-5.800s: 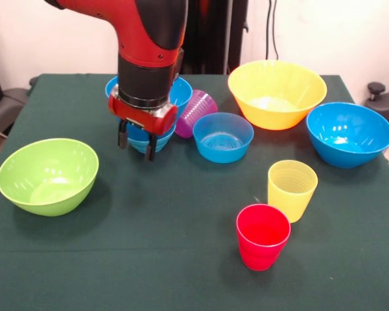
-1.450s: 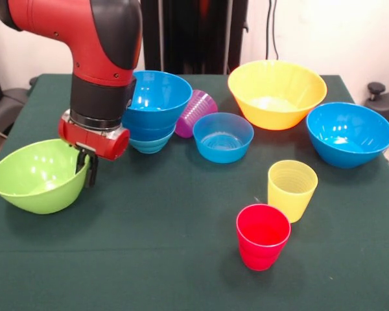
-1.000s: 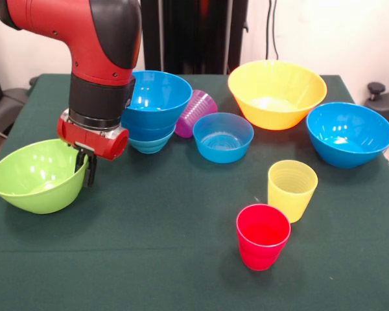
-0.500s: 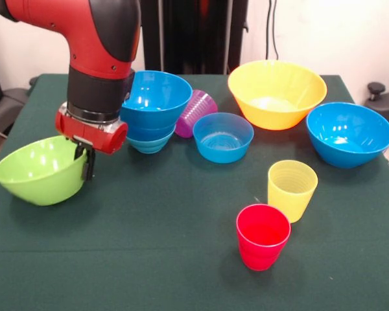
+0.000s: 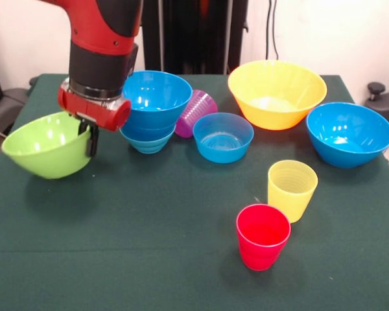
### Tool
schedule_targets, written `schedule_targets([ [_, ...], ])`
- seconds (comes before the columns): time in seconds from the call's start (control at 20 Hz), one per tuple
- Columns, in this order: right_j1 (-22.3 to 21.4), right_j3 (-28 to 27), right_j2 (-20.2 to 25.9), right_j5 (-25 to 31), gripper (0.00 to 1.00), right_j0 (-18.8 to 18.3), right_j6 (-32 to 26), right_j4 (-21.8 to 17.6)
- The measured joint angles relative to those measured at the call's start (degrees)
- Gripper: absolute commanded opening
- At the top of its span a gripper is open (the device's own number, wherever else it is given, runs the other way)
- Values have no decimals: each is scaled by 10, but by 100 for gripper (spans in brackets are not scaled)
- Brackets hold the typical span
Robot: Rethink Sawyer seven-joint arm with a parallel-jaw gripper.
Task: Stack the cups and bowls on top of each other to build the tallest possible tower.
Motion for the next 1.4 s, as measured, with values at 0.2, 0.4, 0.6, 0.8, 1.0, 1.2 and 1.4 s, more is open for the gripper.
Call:
schedule_targets([
  [0.2, -20, 13, 0, 25, 0, 1, 0, 0],
  [0.4, -34, 22, 0, 39, 0, 1, 0, 0],
  [0.6, -48, 31, 0, 48, 0, 1, 0, 0],
  [0.8, -64, 40, 0, 69, 0, 1, 0, 2],
  [1.0, -80, 47, 0, 93, 0, 1, 0, 6],
  [1.2, -96, 53, 0, 116, 0, 2, 0, 10],
  [1.4, -113, 59, 0, 139, 0, 5, 0, 14],
])
